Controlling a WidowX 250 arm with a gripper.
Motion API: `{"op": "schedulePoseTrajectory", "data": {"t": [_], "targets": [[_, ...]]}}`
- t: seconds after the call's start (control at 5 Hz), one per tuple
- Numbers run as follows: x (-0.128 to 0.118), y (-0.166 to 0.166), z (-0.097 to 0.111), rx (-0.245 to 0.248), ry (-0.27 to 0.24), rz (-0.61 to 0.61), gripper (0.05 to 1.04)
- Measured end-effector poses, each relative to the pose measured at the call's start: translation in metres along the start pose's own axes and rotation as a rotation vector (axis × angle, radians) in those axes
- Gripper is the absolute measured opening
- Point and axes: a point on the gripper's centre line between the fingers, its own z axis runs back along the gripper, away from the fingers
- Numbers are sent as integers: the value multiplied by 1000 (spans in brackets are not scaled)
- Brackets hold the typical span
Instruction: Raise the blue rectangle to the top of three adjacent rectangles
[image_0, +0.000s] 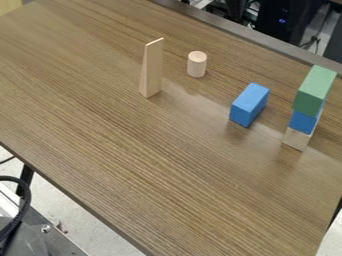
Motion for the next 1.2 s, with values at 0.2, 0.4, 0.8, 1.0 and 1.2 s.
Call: {"op": "schedulePoseTrajectory", "data": {"t": [0.2,0.4,0.8,1.0,1.2], "targets": [[-6,1,-8,12,28,-3,1001],[-12,6,-31,74,69,-68,1000],[-22,7,-74,109,158,-67,1000],[-24,5,-86,79,185,-72,1000],[-30,1,-104,9,228,-76,1000]]}}
